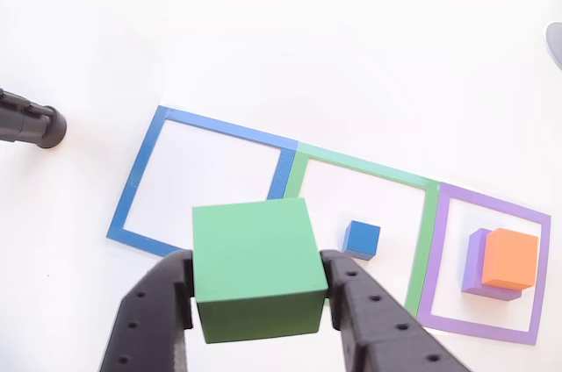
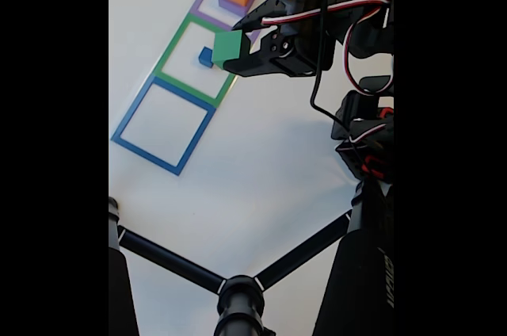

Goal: Tower of hanoi

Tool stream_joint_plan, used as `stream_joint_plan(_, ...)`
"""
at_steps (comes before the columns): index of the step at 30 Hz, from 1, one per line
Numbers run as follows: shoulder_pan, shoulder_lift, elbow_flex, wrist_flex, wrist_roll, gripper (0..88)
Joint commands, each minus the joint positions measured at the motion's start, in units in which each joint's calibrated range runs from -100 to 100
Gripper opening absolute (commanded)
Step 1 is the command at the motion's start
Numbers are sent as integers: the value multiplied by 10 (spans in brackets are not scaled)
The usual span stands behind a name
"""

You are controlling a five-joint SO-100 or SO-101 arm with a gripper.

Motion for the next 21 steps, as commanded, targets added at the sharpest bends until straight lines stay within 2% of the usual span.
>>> stream_joint_plan(1,-18,-11,39,-42,0,58)
stream_joint_plan(5,-21,-12,187,-175,0,60)
stream_joint_plan(11,-19,9,486,-546,0,60)
stream_joint_plan(21,-62,178,640,-904,0,59)
